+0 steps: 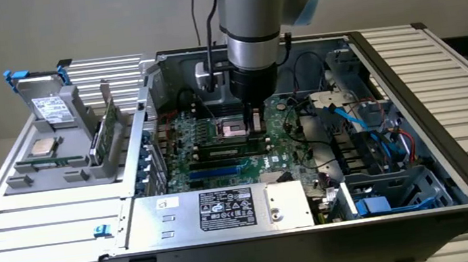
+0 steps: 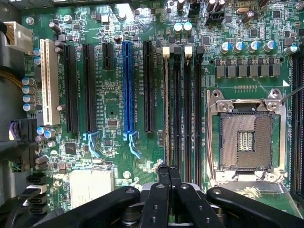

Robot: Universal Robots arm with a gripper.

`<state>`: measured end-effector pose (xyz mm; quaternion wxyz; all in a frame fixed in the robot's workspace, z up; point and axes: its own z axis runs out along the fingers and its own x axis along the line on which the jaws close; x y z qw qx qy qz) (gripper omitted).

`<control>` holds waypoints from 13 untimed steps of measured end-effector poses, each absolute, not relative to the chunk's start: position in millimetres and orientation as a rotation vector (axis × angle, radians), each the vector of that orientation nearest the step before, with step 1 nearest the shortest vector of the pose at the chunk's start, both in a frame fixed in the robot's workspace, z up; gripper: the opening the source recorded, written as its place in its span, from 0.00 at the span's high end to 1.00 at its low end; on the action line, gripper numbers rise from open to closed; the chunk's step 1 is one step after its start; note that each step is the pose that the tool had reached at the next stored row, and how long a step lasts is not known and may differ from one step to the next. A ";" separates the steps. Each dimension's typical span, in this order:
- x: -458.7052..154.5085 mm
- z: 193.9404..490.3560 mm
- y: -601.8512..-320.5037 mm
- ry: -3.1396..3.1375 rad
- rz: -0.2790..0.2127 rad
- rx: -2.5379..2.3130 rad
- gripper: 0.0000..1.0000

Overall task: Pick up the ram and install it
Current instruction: 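Press down the ram until it locks into place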

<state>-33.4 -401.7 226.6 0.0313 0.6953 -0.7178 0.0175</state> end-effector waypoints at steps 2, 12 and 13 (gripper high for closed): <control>-35.0 235.0 -401.7 -2.213 0.053 2.141 0.89; -63.0 244.7 -401.8 -2.221 0.071 2.148 0.89; -65.6 244.1 -401.8 -2.224 0.078 2.151 0.89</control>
